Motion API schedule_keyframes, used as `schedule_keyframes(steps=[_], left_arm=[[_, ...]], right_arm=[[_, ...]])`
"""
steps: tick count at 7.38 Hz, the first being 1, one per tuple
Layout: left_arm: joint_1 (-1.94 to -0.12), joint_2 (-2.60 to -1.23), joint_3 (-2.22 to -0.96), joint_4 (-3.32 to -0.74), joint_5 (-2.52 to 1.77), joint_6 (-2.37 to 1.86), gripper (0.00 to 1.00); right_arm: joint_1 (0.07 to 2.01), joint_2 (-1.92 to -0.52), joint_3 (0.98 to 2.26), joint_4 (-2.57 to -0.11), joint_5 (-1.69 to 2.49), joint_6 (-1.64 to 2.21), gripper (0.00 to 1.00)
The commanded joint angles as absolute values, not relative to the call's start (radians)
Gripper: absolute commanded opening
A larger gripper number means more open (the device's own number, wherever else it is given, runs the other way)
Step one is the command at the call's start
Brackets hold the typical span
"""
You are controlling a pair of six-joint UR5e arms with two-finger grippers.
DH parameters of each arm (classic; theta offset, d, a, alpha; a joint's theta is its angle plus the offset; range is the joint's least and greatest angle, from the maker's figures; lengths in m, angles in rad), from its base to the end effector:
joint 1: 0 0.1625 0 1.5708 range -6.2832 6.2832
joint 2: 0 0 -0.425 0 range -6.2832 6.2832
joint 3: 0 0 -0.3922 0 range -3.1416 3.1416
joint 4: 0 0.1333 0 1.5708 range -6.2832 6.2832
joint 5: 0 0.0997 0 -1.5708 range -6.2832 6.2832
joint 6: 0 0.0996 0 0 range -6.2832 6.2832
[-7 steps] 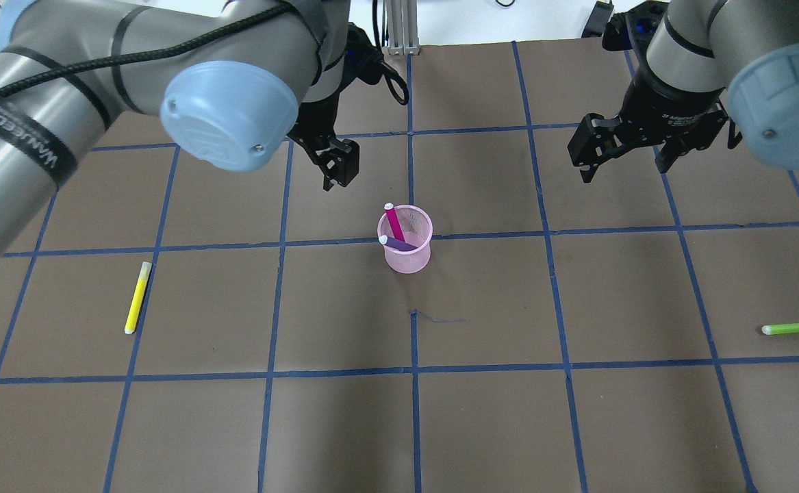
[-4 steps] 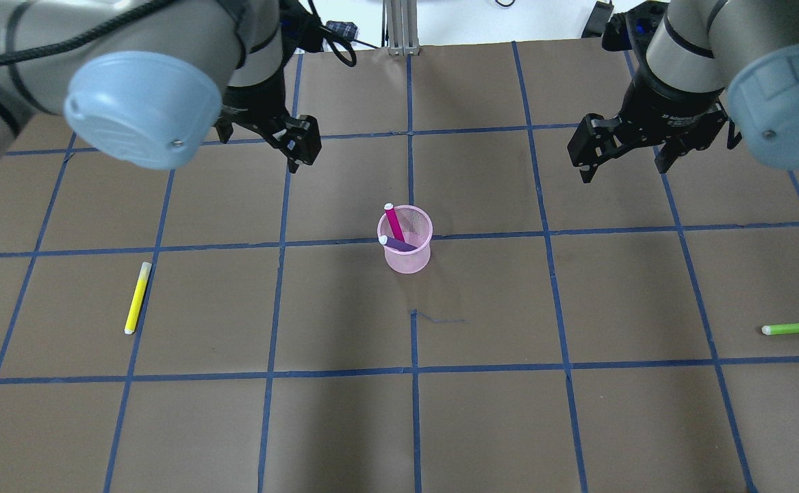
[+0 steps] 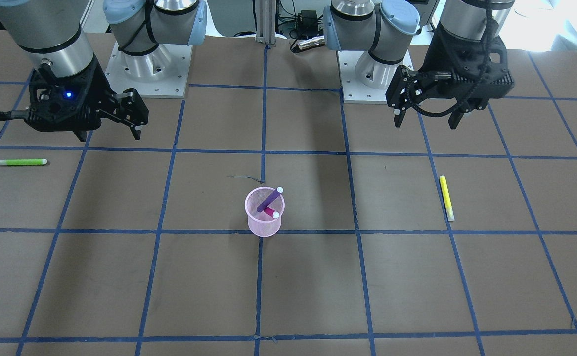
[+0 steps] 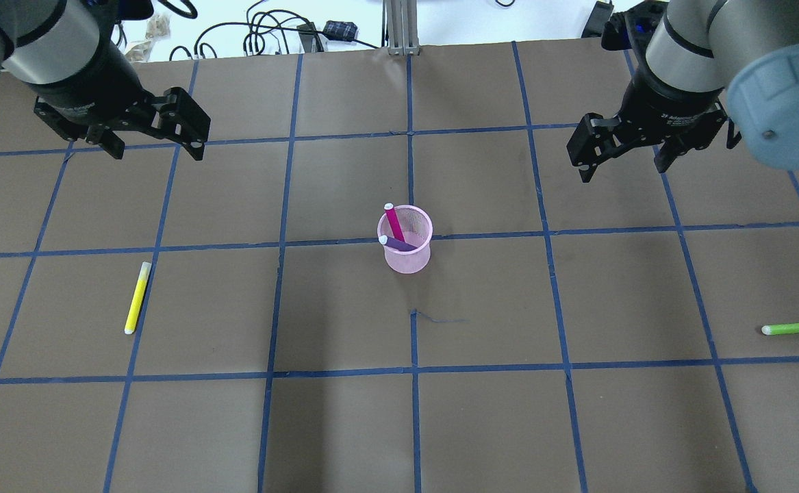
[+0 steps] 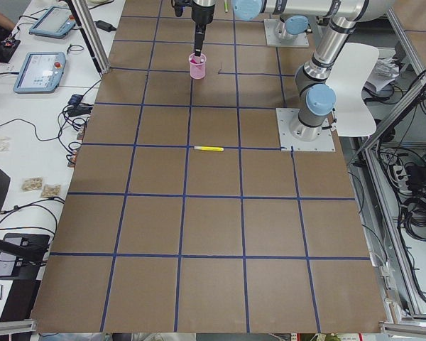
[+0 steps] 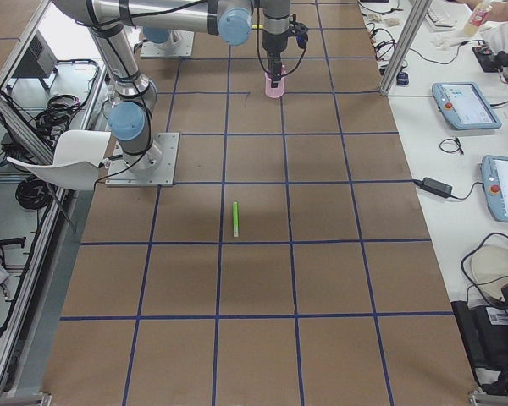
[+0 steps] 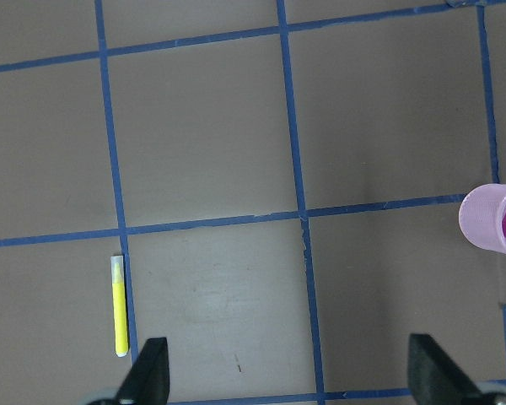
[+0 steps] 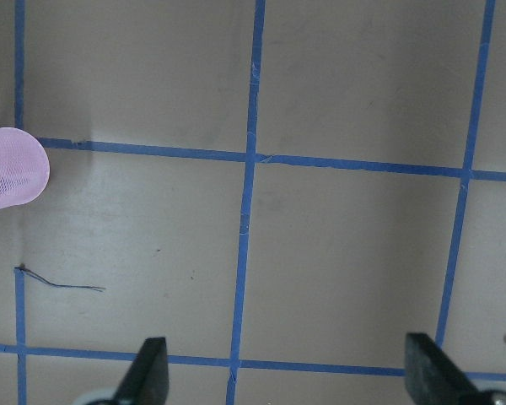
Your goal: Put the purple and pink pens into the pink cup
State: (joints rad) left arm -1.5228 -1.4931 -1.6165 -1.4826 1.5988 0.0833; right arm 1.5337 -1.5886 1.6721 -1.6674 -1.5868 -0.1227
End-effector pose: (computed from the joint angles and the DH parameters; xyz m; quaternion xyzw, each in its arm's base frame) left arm -0.1078 -0.4756 0.5119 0.0168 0.9980 -0.0590 0.0179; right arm 0.1137 -0.4888 0.4564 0.0427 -0.9990 0.0059 0.0085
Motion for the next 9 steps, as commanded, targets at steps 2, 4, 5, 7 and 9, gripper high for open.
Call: schedule_keyframes(steps=[2, 4, 5, 7, 9], left_arm=[[-1.526, -1.479, -1.644, -1.482, 1.568, -0.061, 1.00], [-1.525, -1.496, -1.634, -1.479, 1.560, -0.071, 1.00], [-1.525, -1.497, -1.635, -1.479, 1.560, -0.066, 1.00], [-1.525, -1.496, -1.637, -1.479, 1.560, -0.064, 1.00], [-1.525, -1.497, -1.638, -1.479, 1.559, -0.063, 1.00]], right_arm=[[1.534, -1.588, 1.672, -1.669, -1.588, -0.123, 1.00], [1.534, -1.588, 1.672, -1.669, -1.586, -0.123, 1.00], [1.534, -1.588, 1.672, -1.669, -1.586, -0.123, 1.00], [1.532, -1.588, 1.672, -1.669, -1.588, -0.123, 1.00], [1.534, -1.588, 1.672, -1.669, -1.586, -0.124, 1.00]])
